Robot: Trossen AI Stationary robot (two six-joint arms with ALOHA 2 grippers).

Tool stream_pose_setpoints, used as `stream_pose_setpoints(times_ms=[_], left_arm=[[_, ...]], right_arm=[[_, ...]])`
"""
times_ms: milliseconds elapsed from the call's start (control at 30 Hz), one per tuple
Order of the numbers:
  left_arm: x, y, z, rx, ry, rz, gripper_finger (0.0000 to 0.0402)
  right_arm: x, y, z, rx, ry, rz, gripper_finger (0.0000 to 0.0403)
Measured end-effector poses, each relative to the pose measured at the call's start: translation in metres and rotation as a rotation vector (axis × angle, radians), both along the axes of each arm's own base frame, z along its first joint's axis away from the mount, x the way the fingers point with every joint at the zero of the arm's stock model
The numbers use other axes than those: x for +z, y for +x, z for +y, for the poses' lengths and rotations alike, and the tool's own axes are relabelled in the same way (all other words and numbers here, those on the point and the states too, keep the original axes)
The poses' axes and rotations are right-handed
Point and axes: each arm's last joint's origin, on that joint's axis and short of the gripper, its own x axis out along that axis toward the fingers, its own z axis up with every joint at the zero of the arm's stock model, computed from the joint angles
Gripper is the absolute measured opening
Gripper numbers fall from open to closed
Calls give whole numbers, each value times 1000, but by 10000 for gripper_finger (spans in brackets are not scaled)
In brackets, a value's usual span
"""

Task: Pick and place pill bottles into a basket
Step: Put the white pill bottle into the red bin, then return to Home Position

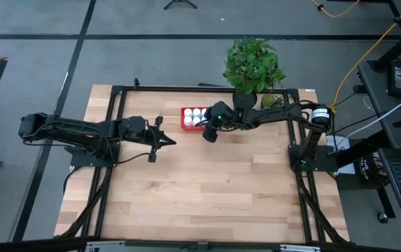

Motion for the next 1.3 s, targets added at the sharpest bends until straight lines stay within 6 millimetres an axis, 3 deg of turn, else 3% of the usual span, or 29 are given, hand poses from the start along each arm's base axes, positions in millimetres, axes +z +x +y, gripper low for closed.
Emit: stream_pose_setpoints(times_ms=[200, 533, 867, 1067, 1300], left_arm=[[0, 0, 0, 1, -1, 0, 1], [0, 0, 0, 1, -1, -1, 2], [0, 0, 0, 2, -1, -1, 2], [0, 0, 0, 12, -23, 0, 2], [0, 0, 0, 13, -23, 0, 2]], right_arm=[[-2, -1, 0, 8, 18, 17, 159], [-2, -1, 0, 11, 15, 18, 200], [6, 2, -1, 11, 14, 14, 203], [26, 10, 1, 29, 13, 48, 159], [53, 23, 24, 117, -6, 94, 37]])
